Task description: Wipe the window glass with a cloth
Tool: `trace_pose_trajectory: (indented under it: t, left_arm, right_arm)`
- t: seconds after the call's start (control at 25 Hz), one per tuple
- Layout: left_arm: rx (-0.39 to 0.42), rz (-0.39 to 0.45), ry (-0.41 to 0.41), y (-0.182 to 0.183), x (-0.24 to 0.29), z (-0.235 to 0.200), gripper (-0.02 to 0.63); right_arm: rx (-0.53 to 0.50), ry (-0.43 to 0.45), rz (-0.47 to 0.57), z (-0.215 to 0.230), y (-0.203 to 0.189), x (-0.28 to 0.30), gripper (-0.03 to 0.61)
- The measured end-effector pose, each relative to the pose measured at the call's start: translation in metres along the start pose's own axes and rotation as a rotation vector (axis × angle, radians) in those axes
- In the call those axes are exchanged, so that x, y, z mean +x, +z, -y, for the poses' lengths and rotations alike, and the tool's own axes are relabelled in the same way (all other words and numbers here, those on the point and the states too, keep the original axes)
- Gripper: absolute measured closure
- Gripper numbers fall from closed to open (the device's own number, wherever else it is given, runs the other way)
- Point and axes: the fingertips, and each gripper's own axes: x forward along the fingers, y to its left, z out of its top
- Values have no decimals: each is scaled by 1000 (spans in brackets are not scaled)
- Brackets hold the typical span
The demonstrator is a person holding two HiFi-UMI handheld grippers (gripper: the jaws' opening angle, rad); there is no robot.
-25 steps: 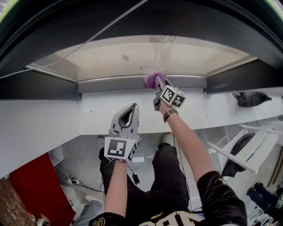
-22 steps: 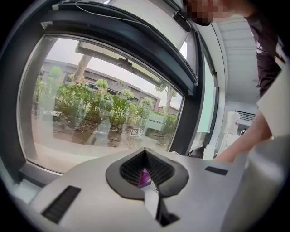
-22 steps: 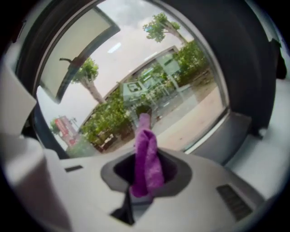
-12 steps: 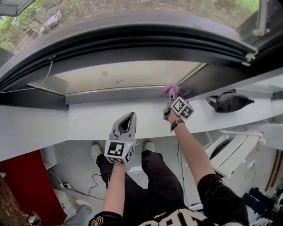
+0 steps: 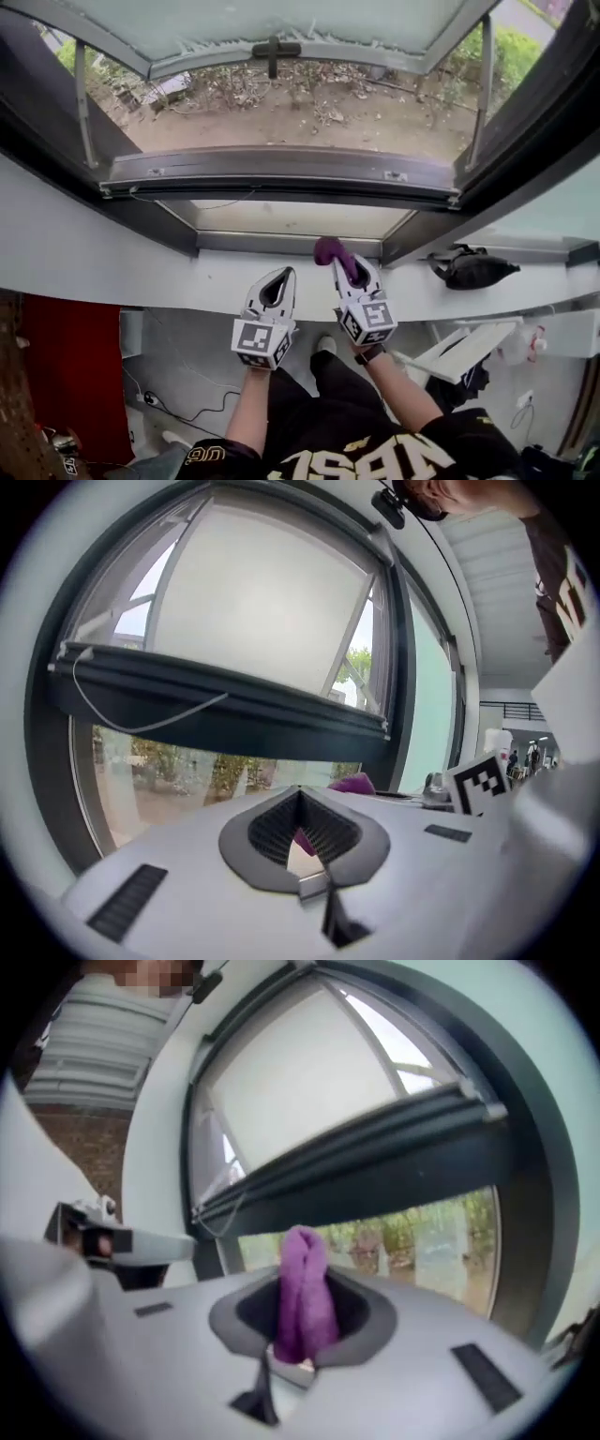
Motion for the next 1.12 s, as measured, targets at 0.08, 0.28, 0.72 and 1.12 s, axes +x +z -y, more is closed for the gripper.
trace_pose_trajectory:
  t: [0.08, 0.28, 0.72, 1.12]
  left_arm:
    - [33, 37, -4, 35, -13, -1, 606]
    - [139, 158, 3, 105, -59, -6, 606]
    - [155, 218, -8, 146, -85, -48, 606]
    - [196, 269, -17, 179, -122, -70, 606]
  right_arm:
    - [-70, 10, 33, -35, 41, -8, 499]
    - [-59, 1, 135, -101, 104, -28, 499]
    - [-214, -47, 110, -158, 134, -8, 499]
    - [-229, -68, 146, -184, 170, -14, 499]
